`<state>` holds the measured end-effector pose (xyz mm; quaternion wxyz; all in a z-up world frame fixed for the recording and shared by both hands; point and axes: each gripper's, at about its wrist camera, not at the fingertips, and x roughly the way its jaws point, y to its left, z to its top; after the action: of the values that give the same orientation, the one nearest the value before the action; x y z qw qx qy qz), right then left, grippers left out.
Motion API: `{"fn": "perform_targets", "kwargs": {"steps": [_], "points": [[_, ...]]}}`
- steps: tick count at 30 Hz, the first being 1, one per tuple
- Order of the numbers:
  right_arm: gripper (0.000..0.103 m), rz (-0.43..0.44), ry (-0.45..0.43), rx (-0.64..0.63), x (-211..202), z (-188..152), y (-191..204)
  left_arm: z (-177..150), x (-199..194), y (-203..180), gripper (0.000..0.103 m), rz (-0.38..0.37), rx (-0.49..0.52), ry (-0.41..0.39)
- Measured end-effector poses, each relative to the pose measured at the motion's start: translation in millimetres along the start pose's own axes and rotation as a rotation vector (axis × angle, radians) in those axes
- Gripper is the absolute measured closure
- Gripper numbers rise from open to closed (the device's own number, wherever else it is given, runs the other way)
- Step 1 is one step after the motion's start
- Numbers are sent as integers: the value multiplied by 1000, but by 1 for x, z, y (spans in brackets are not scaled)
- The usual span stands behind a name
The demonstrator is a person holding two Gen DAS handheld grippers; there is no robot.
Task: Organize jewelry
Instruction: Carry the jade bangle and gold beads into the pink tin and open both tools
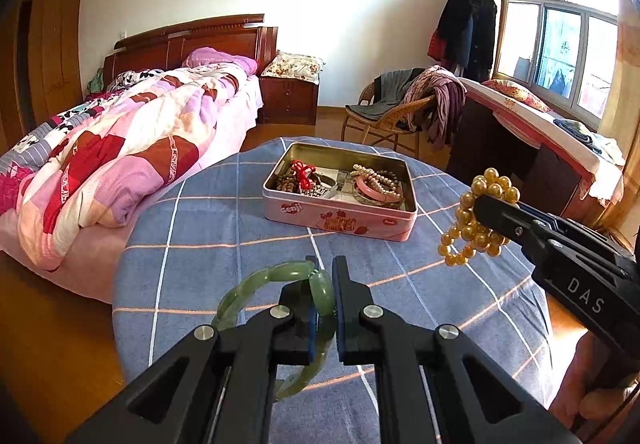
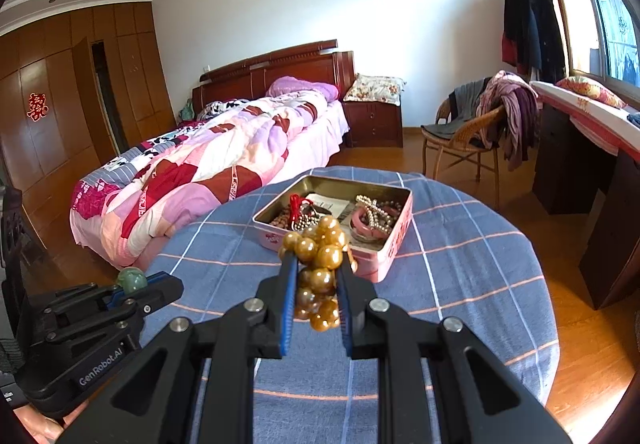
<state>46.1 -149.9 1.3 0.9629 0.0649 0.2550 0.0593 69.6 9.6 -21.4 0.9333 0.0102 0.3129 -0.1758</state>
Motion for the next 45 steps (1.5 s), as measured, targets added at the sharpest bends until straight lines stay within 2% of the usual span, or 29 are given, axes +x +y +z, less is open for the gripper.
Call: {"fn": "perform_targets", "kwargs": {"steps": [8,12,19,31,41,45], "points": [[82,-17,-2,0,6,7,-5,8,13,-2,98,-9,6,13],[82,-30,-7,5,9,17,-9,19,24,0,98,-11,-7,31],[82,-47,-12,-6,22,35,-10,39,32,3,98,-21,-17,17],[82,-85,-1,-19,67,70,-15,72,64,15,98,-21,-25,-20],[82,-100,18,-28,101,82,-26,92,97,7,98,-22,-14,-35],[82,-113,32,-27,116,85,-31,99,114,0,98,-47,-10,-41]]}}
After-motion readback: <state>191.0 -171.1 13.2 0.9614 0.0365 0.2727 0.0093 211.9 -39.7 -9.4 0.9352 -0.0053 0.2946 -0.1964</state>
